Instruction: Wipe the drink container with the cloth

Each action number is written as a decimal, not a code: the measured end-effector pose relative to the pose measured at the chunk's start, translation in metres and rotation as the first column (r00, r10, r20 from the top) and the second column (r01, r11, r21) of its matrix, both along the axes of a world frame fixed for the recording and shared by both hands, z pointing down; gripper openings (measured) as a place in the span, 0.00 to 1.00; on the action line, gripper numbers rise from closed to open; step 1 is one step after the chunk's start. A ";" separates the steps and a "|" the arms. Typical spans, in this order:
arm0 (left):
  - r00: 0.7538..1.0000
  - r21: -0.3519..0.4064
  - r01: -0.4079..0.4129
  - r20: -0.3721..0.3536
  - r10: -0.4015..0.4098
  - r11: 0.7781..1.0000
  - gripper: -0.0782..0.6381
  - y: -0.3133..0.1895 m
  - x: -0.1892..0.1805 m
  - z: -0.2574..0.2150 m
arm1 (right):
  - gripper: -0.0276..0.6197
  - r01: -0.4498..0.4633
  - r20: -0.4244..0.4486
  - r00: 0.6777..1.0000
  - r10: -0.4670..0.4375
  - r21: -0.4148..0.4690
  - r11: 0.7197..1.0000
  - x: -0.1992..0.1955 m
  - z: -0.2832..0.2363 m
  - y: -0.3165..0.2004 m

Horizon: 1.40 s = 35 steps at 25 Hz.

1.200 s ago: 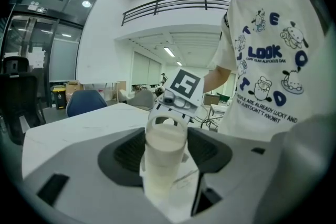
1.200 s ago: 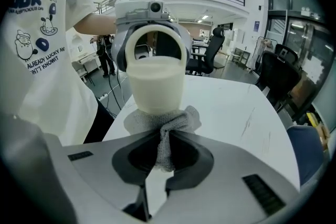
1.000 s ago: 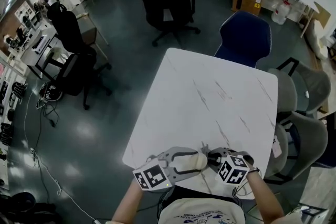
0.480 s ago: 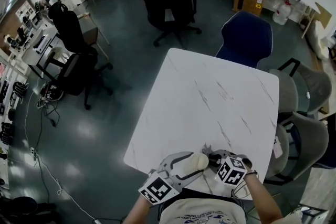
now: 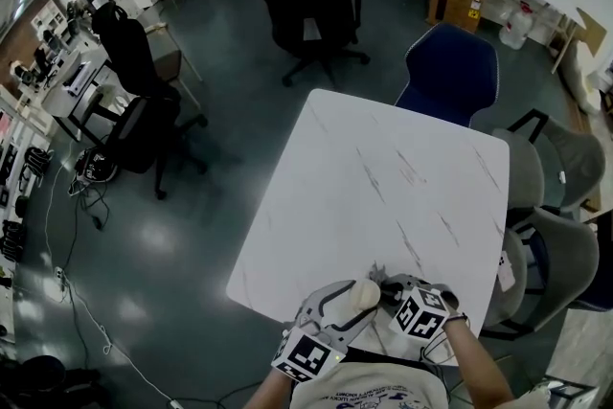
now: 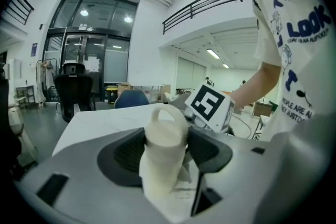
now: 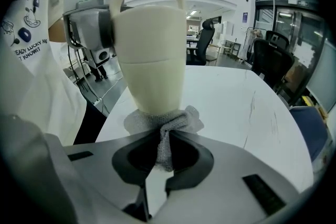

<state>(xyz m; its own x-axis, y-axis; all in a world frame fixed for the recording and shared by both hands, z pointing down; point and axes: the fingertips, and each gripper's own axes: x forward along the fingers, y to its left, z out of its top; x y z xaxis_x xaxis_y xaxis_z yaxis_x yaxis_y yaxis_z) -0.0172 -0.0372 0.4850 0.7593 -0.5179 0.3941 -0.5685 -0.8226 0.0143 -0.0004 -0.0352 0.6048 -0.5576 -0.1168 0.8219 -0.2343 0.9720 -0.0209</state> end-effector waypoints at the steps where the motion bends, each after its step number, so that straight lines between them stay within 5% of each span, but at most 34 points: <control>1: 1.000 0.003 0.012 -0.002 -0.012 1.000 0.47 0.000 0.000 0.000 | 0.11 -0.003 0.000 1.000 0.003 0.002 1.000 0.000 0.000 0.000; 19: 0.987 0.003 -0.158 -0.015 0.158 0.987 0.47 0.005 -0.004 0.000 | 0.11 0.054 0.040 0.998 -0.056 0.063 0.997 -0.004 -0.049 0.006; 30: 0.930 -0.047 -0.363 0.047 0.365 0.931 0.47 0.012 -0.009 0.010 | 0.11 0.153 0.013 0.988 -0.155 0.117 0.981 -0.005 -0.075 0.004; 35: 0.887 -0.043 -0.456 0.052 0.458 0.889 0.47 0.016 -0.008 0.008 | 0.11 0.196 -0.016 0.981 -0.195 0.129 0.972 -0.006 -0.075 0.003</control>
<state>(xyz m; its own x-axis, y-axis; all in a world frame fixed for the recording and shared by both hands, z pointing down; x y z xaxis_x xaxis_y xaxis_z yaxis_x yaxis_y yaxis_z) -0.0257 -0.0214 0.4933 0.8842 -0.1068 0.4547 -0.1300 -0.9913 0.0200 -0.0060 -0.0325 0.5297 -0.5775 -0.1115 0.8088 -0.0392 0.9933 0.1089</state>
